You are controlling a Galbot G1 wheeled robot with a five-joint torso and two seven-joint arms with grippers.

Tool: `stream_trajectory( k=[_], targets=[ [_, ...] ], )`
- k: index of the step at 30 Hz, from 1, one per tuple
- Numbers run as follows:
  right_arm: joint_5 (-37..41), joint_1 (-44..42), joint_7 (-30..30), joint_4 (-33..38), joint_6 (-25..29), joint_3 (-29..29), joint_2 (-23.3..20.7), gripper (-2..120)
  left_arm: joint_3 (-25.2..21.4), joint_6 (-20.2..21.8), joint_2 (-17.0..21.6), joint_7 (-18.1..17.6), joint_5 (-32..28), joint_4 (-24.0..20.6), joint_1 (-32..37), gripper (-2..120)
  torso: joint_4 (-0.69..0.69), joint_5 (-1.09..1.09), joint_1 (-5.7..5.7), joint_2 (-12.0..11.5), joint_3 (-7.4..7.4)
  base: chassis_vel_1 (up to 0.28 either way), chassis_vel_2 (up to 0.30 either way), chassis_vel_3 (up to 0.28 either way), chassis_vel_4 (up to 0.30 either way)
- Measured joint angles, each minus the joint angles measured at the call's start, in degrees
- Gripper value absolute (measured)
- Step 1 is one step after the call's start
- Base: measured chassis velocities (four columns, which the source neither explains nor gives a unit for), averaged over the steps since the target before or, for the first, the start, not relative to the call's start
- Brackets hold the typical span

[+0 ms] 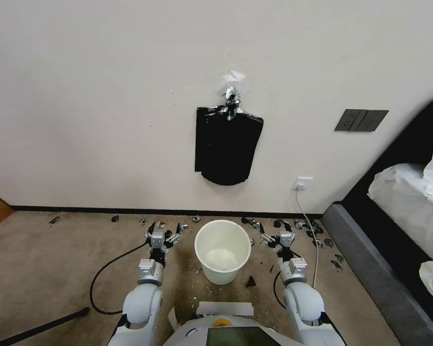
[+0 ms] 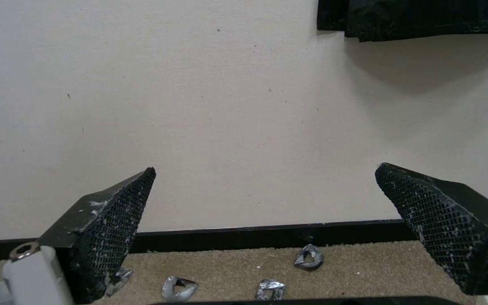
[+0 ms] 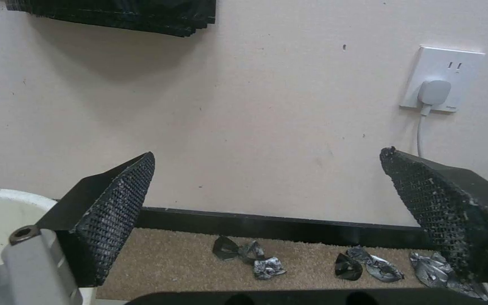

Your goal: Place a trash bag onto the trash bin.

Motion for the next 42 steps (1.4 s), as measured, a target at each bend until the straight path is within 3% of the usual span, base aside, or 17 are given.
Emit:
stream_trajectory(
  k=[24, 27, 28, 31, 33, 42],
  targets=[
    [-0.29, -0.64, 0.38, 0.23, 0.63, -0.06, 0.0, 100, 0.16, -0.63, 0.01, -0.33, 0.01, -0.11, 0.47, 100, 0.01, 0.0, 0.0, 0.0, 0.0, 0.0, 0.0, 0.0, 0.0],
    [-3.19, -6.58, 3.78, 2.71, 6.17, -0.8, 0.03, 100, 2.29, -6.62, 0.06, -3.47, 1.17, -2.18, 4.77, 100, 0.0, 0.0, 0.0, 0.0, 0.0, 0.0, 0.0, 0.0, 0.0],
    [-3.19, -6.58, 3.78, 2.71, 6.17, -0.8, 0.03, 100, 2.29, -6.62, 0.06, -3.47, 1.17, -2.18, 4.77, 100, 0.0, 0.0, 0.0, 0.0, 0.0, 0.0, 0.0, 0.0, 0.0],
    [-6.8, -13.72, 7.95, 5.74, 12.93, -1.72, 0.12, 100, 4.66, -13.59, 0.16, -7.12, 2.57, -4.54, 9.69, 100, -0.01, 0.0, 0.0, 0.0, 0.0, 0.0, 0.0, 0.0, 0.0],
    [-7.49, -15.52, 8.95, 6.44, 14.63, -2.02, 0.15, 100, 5.38, -15.53, 0.22, -7.76, 2.81, -5.21, 11.06, 100, -0.01, -0.02, 0.0, 0.0, 0.0, 0.0, 0.0, 0.0, 0.0],
    [-3.53, -15.05, 9.16, 5.8, 16.37, -3.07, -0.23, 100, 5.71, -16.88, 1.19, -5.79, 1.88, -5.46, 11.71, 100, 0.0, -0.01, -0.01, 0.0, 0.0, 0.0, 0.0, 0.0, 0.0]
  ],
)
